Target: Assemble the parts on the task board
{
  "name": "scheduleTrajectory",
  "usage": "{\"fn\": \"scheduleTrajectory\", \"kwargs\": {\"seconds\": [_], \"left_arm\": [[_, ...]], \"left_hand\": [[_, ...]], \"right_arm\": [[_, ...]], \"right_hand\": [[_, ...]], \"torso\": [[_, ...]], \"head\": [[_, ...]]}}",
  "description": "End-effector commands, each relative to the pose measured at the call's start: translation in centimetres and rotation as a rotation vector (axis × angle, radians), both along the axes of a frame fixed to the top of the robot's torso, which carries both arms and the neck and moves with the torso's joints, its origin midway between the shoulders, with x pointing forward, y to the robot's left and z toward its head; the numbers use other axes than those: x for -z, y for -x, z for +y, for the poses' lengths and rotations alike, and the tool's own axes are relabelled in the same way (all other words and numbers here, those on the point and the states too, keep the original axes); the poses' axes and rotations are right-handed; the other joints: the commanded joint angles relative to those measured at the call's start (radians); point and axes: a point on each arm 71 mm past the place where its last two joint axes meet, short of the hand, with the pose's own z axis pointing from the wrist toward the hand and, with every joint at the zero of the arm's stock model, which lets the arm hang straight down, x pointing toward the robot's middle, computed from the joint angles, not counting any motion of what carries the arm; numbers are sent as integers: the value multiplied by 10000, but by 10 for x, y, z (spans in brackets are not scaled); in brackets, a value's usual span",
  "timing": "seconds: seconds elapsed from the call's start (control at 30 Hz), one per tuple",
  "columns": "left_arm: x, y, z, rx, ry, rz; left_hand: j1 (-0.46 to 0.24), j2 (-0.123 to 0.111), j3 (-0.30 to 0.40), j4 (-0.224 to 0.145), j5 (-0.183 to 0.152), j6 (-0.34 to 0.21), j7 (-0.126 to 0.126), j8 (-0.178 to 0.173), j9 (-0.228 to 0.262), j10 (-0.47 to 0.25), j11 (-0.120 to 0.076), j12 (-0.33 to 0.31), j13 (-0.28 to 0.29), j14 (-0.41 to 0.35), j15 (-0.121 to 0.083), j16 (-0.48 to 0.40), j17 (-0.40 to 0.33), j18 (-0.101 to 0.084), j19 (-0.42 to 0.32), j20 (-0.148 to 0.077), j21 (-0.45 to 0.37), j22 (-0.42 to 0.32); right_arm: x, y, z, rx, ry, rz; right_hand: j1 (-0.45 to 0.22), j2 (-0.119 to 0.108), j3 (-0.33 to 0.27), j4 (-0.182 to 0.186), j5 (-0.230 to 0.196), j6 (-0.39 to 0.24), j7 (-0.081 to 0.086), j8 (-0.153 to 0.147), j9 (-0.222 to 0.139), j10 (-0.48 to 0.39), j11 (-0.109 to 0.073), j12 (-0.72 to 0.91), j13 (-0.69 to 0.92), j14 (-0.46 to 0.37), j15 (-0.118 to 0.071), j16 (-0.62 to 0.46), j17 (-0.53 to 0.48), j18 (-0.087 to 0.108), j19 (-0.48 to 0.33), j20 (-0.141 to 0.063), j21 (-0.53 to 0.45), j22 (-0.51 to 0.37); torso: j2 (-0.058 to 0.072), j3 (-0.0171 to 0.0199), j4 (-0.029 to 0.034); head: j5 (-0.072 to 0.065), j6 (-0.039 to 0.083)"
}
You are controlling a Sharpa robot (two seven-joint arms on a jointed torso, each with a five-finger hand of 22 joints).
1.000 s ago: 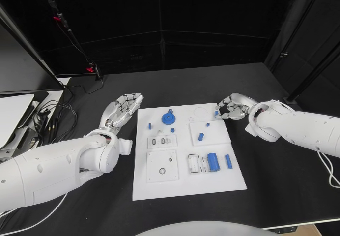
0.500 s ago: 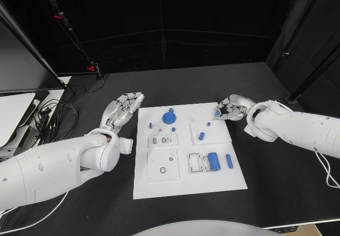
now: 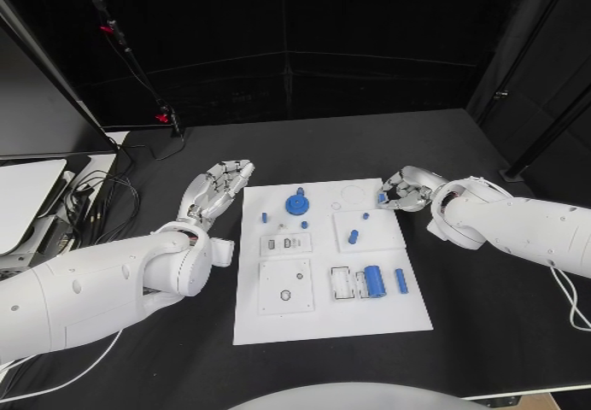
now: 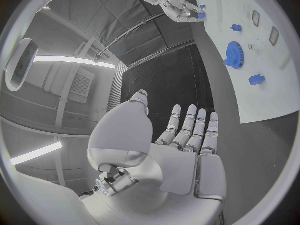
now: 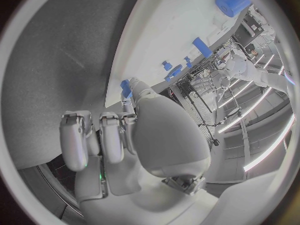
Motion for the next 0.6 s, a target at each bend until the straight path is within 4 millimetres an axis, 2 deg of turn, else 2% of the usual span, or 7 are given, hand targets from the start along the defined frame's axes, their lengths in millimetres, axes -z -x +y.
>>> {"fn": "scheduleTrajectory", "kwargs": {"seconds": [0.03,0.2,0.37,0.6], "left_arm": [[-18,5,-1,290,614,-2439],[-18,5,-1,282,608,-2436],[-18,5,-1,274,603,-2434],[-18,5,0,265,599,-2432]], "left_hand": [[14,124,20,-5,49,103,1529,-27,-8,72,-1,56,-7,9,76,59,10,110,-9,76,58,16],[14,124,20,-5,49,103,1529,-27,-8,72,-1,56,-7,9,76,59,10,110,-9,76,58,16],[14,124,20,-5,49,103,1529,-27,-8,72,-1,56,-7,9,76,59,10,110,-9,76,58,16],[14,124,20,-5,49,103,1529,-27,-8,72,-1,56,-7,9,76,59,10,110,-9,76,58,16]], "right_arm": [[-2,0,0,89,46,-153],[-3,0,0,119,6,-355],[-7,0,1,74,-161,-919],[-13,1,5,60,-643,-1621]], "right_hand": [[43,75,75,14,-41,122,-6,58,14,1059,-69,26,2632,1058,-69,25,2634,-74,1078,-73,32,2635],[11,187,104,52,-65,464,-16,125,37,1059,-80,26,2632,1058,-75,25,2634,-74,1078,-83,32,2635],[47,376,176,36,20,1123,-23,277,91,1059,-88,26,2632,1058,-80,25,2634,-74,1078,-92,32,2635],[144,462,234,-56,149,1432,9,292,94,1059,-66,26,2632,1058,-70,25,2634,-74,1078,-93,32,2635]], "torso": [[1,5,-9],[1,-1,-14],[-1,-5,-13],[0,-3,-12]], "head": [[7,-21],[15,-13],[9,-21],[35,-8]]}}
